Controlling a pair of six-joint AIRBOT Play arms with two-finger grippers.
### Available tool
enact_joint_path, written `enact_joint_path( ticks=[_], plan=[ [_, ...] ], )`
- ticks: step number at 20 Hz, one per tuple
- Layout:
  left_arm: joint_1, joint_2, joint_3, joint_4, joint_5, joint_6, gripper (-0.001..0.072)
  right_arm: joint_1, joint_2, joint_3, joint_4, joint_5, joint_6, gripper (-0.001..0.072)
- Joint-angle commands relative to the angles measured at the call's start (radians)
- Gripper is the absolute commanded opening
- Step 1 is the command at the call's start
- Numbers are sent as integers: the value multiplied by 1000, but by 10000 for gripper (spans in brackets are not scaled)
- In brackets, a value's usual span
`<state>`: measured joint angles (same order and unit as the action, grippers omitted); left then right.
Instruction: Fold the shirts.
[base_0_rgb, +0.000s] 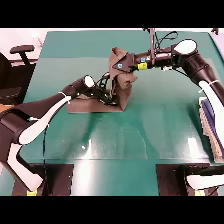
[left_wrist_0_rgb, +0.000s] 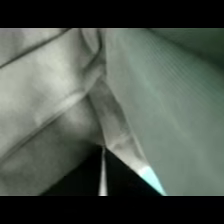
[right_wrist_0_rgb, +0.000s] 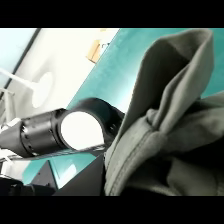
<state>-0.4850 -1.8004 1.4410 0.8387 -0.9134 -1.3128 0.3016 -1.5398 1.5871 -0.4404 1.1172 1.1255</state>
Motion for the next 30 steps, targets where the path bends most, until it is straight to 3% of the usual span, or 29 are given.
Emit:
enact_joint_path(
  ticks=[1, 6, 14, 15, 16, 18, 19, 27, 30],
  plan=[
    [44, 27, 3, -2, -103, 82, 699, 11, 2, 2, -51, -31, 20, 20],
    [104, 101, 2, 7, -160, 174, 703, -5, 2, 2, -78, -52, 28, 19],
    [423, 189, 2, 176, -283, 176, 679, -65, 24, 3, -74, -19, 37, 19],
    [469, 211, 2, 176, -276, 162, 634, -51, 23, 3, -78, -15, 37, 19],
    [508, 231, 2, 175, -267, 161, 492, -33, 20, 3, -78, -25, 37, 19],
    [574, 280, 2, 175, -256, 159, 287, 17, 7, 3, -77, -68, 44, 19],
    [600, 307, 2, 175, -259, 159, 41, 49, -5, 3, -74, -88, 47, 19],
    [646, 463, 2, 180, -300, 166, 23, 282, -175, 24, 4, -329, 63, 19],
    [646, 463, 2, 179, -330, 166, 23, 342, -303, 159, 3, -331, 99, 19]
  ],
)
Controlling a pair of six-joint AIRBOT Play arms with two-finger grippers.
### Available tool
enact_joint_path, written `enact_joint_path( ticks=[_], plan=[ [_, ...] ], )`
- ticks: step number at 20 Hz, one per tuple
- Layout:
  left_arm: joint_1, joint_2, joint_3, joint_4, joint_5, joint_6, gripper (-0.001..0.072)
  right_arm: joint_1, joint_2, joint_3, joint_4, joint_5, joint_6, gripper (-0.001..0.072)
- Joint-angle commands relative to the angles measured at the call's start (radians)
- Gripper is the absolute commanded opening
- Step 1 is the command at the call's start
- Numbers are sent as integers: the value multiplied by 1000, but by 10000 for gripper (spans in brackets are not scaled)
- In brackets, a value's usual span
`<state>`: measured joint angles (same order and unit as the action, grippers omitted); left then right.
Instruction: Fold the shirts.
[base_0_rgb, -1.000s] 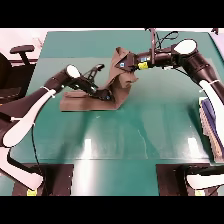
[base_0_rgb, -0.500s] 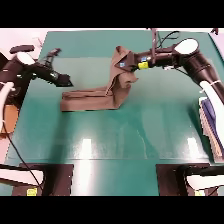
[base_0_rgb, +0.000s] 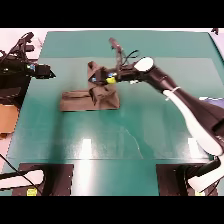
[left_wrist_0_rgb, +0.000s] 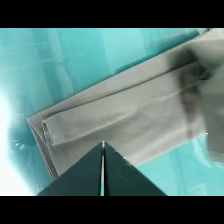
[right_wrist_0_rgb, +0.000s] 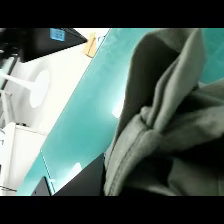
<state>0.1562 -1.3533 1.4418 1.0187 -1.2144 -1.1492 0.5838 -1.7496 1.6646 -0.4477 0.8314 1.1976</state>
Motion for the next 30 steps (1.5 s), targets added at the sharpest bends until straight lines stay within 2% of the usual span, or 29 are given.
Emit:
enact_joint_path(
  ticks=[1, 4, 7, 8, 9, 10, 14, 15, 16, 17, 20, 21, 23, 25, 27, 30],
  plan=[
    [5, 16, 1, -2, -34, 2, 22, 78, -134, 129, 10, -48, 36, 19],
    [5, 16, 1, -2, -37, 3, 23, 109, -243, 247, 9, -35, 106, 21],
    [5, 16, 1, -2, -47, 6, 23, 130, -295, 306, 10, -26, 129, 28],
    [5, 16, 1, -2, -46, 6, 23, 133, -295, 306, 11, -40, 129, 171],
    [5, 16, 1, -2, -42, 6, 23, 141, -293, 306, 13, -47, 130, 406],
    [5, 16, 1, -2, -39, 6, 23, 146, -290, 306, 15, -43, 130, 441],
    [5, 16, 1, -2, -31, 6, 23, 154, -282, 308, 146, -34, 97, 448],
    [5, 16, 1, 0, -32, 6, 23, 147, -270, 313, 132, -37, 93, 455],
    [5, 16, 1, 0, -34, 8, 23, 130, -251, 312, 106, -34, 93, 535],
    [5, 16, 1, 0, -36, 19, 23, 102, -230, 312, 63, -14, 98, 571],
    [5, 16, 1, 0, -37, 29, 23, -61, -163, 297, -160, 224, 201, 582],
    [5, 16, 1, 0, -34, 29, 23, -129, -141, 267, -196, 298, 206, 597],
    [5, 16, 1, -1, -31, 29, 23, -264, -109, 174, -192, 375, 171, 597],
    [5, 16, 1, -1, -31, 29, 23, -360, -98, 76, -171, 376, 121, 597],
    [5, 16, 1, -1, -27, 32, 23, -413, -111, -5, -155, 380, 68, 598],
    [5, 16, 1, -1, -12, 32, 23, -429, -170, -71, -54, 366, 13, 598]
  ],
)
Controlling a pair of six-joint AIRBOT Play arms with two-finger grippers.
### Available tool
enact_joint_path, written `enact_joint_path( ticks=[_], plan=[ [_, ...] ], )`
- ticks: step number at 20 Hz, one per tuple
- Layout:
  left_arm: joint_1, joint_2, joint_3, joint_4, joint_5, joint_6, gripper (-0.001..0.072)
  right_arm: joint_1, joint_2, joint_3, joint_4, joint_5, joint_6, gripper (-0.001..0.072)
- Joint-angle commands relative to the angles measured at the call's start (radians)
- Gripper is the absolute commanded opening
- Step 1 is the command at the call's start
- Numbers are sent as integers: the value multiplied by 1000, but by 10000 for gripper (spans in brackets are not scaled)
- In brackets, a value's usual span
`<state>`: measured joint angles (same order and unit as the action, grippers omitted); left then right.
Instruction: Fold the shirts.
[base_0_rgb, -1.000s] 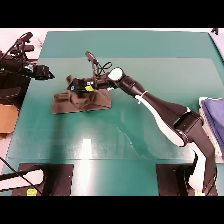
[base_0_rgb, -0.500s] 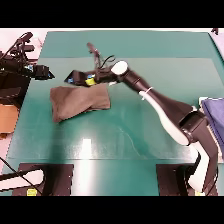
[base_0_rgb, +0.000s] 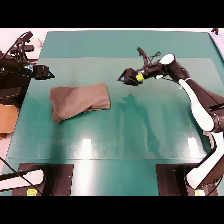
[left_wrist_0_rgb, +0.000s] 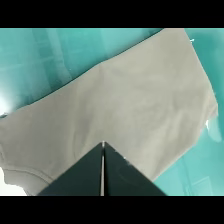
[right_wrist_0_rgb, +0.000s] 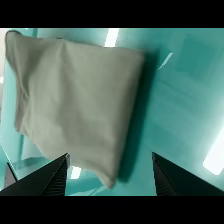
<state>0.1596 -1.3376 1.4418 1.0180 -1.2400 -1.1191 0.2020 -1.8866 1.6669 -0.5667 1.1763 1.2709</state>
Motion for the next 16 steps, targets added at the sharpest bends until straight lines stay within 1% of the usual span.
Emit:
enact_joint_path(
  ticks=[1, 5, 8, 9, 13, 16],
  plan=[
    [1, 1, 1, 0, 18, 2, 23, -38, -61, -71, 81, 25, -61, 599],
    [1, 1, 1, 0, 19, 2, 23, 36, -158, -2, 112, 4, -59, 599],
    [1, 1, 1, -1, 18, 1, 23, 108, -200, 69, 130, -52, -34, 599],
    [1, 1, 1, -1, 17, 1, 23, 130, -222, 103, 135, -58, -5, 599],
    [1, 1, 1, -1, 11, 1, 23, 216, -310, 222, 199, -48, 40, 599],
    [1, 1, 1, -1, 1, 1, 23, 279, -325, 274, 217, -82, 49, 597]
  ],
)
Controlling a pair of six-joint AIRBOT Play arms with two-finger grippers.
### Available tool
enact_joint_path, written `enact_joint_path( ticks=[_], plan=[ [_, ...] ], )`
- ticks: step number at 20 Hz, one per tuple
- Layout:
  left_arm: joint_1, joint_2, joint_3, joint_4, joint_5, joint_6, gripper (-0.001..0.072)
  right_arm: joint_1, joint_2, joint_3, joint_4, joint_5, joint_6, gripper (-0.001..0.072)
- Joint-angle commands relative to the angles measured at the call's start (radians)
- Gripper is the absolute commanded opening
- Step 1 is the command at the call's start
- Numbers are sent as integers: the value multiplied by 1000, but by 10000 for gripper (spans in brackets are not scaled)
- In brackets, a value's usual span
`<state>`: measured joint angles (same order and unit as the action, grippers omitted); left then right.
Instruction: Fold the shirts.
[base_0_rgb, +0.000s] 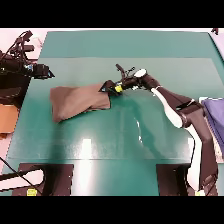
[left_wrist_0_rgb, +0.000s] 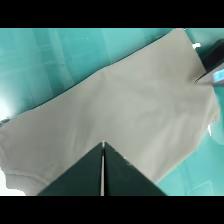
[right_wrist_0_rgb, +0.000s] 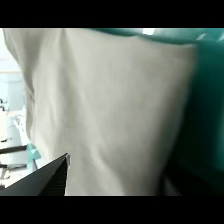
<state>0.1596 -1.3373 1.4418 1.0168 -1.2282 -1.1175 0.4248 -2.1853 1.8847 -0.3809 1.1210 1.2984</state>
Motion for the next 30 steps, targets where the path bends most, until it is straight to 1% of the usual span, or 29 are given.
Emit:
enact_joint_path(
  ticks=[1, 2, 3, 4, 5, 8, 10, 12, 14, 16, 17, 18, 20, 22, 25, 28, 30],
  plan=[
    [1, 0, 1, 0, -14, 0, 23, 72, -26, 69, 31, -35, 22, 585],
    [1, 0, 1, -1, -14, -1, 23, 83, -26, 84, 32, -37, 37, 540],
    [1, 0, 1, -4, -15, -2, 23, 90, -26, 96, 33, -36, 45, 344],
    [1, 0, 1, -4, -15, -5, 23, 92, -26, 108, 43, -29, 43, 35],
    [1, 0, 1, -9, -15, -8, 23, 92, -26, 122, 51, -23, 47, 21],
    [1, 0, 1, -39, -29, -8, 23, 82, -4, 171, 52, -27, 93, 19],
    [1, 0, 1, -51, -44, -12, 23, 49, 52, 172, 66, -53, 129, 18],
    [1, 0, 1, -52, -53, -43, 23, -16, 134, 172, 74, -81, 187, 18],
    [1, 0, 1, -57, -74, -71, 23, -113, 230, 172, 72, -140, 235, 18],
    [1, 0, 1, -68, -109, -107, 23, -246, 309, 172, 71, -198, 352, 18],
    [1, 0, 1, -81, -131, -111, 23, -323, 350, 172, 65, -211, 382, 18],
    [1, 0, 1, -89, -149, -115, 23, -396, 388, 172, 46, -213, 406, 18],
    [1, 0, 1, -105, -181, -136, 23, -550, 470, 169, -71, -189, 492, 18],
    [1, 0, 1, -117, -202, -148, 23, -703, 551, 125, -202, -115, 576, 18],
    [1, 0, 1, -121, -212, -167, 23, -916, 657, -4, -336, 129, 621, 18],
    [1, 0, 1, -122, -219, -168, 23, -1061, 798, -166, -600, 373, 639, 18],
    [1, 0, 1, -123, -211, -168, 23, -1135, 896, -278, -794, 476, 638, 18]
  ],
)
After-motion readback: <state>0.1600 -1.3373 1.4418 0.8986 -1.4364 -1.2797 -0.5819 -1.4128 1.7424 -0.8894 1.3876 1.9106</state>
